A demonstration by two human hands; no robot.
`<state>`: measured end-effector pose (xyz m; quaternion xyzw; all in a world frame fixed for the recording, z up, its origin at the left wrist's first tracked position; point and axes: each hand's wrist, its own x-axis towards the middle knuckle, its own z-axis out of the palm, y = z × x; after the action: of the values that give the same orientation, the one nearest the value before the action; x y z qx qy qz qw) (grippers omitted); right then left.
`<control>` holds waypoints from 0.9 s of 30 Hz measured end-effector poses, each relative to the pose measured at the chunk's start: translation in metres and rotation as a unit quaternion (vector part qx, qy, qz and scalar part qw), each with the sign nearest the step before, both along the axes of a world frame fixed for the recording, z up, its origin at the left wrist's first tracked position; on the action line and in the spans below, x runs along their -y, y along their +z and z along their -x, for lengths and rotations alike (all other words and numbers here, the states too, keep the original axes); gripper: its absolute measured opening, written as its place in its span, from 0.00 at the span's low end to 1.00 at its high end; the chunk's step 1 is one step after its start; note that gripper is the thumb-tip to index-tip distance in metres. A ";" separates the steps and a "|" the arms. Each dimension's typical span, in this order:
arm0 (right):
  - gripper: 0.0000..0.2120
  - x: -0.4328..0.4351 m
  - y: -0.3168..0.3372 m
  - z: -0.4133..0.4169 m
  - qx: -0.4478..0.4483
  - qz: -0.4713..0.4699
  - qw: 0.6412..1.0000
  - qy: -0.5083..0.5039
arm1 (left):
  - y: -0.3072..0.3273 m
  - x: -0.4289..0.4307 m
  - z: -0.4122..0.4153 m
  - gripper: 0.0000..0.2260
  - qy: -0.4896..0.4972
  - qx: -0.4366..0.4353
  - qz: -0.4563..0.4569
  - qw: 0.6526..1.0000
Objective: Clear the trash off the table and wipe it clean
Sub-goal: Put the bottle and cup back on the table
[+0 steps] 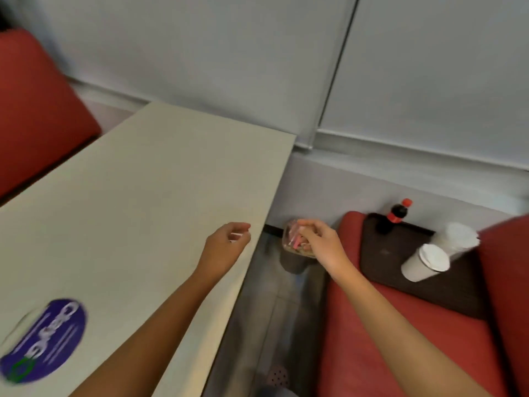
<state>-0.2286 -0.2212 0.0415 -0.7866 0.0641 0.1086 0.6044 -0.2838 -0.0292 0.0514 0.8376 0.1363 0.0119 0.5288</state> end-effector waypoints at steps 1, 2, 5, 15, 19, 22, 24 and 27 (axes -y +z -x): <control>0.07 0.018 0.000 -0.007 0.001 -0.006 1.000 -0.016 | -0.003 0.018 -0.015 0.10 -0.011 -0.003 0.008 1.000; 0.07 0.036 0.000 -0.013 0.000 -0.011 0.999 -0.033 | -0.005 0.037 -0.029 0.10 -0.021 -0.007 0.016 1.000; 0.07 0.090 -0.001 -0.028 0.001 -0.001 0.996 -0.086 | -0.008 0.092 -0.066 0.10 -0.068 -0.015 0.028 0.997; 0.07 0.236 -0.018 -0.039 -0.028 0.011 0.966 -0.256 | -0.020 0.230 -0.155 0.09 -0.228 -0.054 0.061 0.970; 0.07 0.258 -0.040 -0.062 -0.051 0.011 0.960 -0.277 | -0.046 0.264 -0.196 0.08 -0.275 -0.053 0.039 0.959; 0.07 0.273 -0.063 -0.102 -0.072 0.011 0.956 -0.286 | -0.073 0.284 -0.233 0.09 -0.300 -0.068 0.020 0.951; 0.09 0.284 -0.081 -0.133 -0.080 0.019 0.952 -0.294 | -0.092 0.297 -0.257 0.09 -0.308 -0.073 0.020 0.948; 0.11 0.296 -0.108 -0.175 -0.085 0.030 0.945 -0.315 | -0.121 0.317 -0.293 0.12 -0.317 -0.084 0.020 0.944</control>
<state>-0.0537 -0.5172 -0.0663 -0.7322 0.3629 -0.0227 0.5759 0.0095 -0.3463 -0.0696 0.8249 -0.0925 -0.2295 0.5082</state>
